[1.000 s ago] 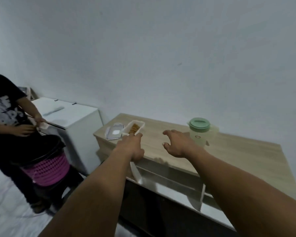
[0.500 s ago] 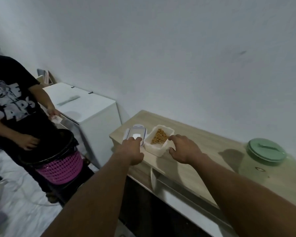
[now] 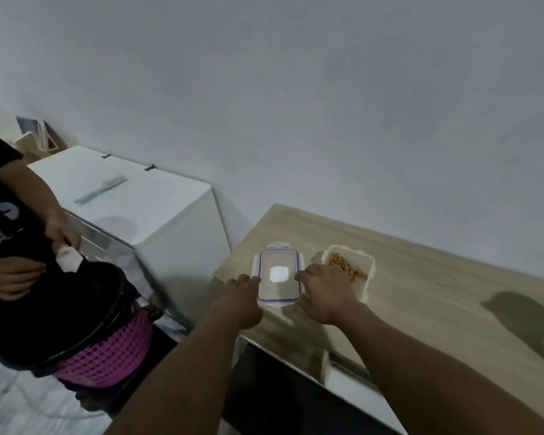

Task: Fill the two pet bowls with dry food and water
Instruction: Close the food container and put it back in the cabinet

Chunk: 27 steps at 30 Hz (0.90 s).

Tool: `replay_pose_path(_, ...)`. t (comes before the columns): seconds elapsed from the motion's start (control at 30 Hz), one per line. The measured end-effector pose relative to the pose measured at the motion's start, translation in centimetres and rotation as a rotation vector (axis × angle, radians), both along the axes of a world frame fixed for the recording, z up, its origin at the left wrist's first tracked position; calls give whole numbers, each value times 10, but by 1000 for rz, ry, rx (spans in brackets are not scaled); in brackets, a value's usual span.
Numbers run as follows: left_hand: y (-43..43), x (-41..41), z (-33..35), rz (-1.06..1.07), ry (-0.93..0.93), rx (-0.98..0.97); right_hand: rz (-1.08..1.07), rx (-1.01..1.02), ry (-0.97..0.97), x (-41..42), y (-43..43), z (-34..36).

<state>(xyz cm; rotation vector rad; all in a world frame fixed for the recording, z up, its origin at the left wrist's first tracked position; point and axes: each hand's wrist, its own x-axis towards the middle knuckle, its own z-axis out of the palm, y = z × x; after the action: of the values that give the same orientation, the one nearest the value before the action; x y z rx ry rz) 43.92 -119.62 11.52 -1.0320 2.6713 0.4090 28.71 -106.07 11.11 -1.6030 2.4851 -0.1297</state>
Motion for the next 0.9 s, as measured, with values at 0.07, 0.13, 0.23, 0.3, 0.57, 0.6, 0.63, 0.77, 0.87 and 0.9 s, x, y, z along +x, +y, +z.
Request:
replay_pose_path(0.07,-24,0,-15,-31,19,13,35,41,47,4,-21,-13)
replay_pose_path(0.13,-45,1,-29,-61,4,17,67,73,96,7,-40,-26)
replay_pose_path(0.23,-65,-1,-47,-136,-6,23,113,150,138,14,-59,-41)
replay_pose_path(0.3,-73,-6,-55,-172,11,22,125,193,160,18,-68,-50)
replay_pose_path(0.57,-91,-22,-70,-252,-41,28,102,258,181,16,-87,-72)
replay_pose_path(0.6,-92,-23,-71,-254,-36,26,97,249,178,16,-89,-72)
replay_pose_path(0.63,-94,-23,-72,-259,-27,22,89,236,179,16,-91,-72)
replay_pose_path(0.77,-100,-23,-71,-249,20,-1,67,197,189,18,-93,-64)
replay_pose_path(0.87,-105,-25,-63,-241,64,-58,43,109,174,15,-93,-55)
replay_pose_path(0.9,-108,-27,-58,-239,85,-75,33,76,152,13,-93,-48)
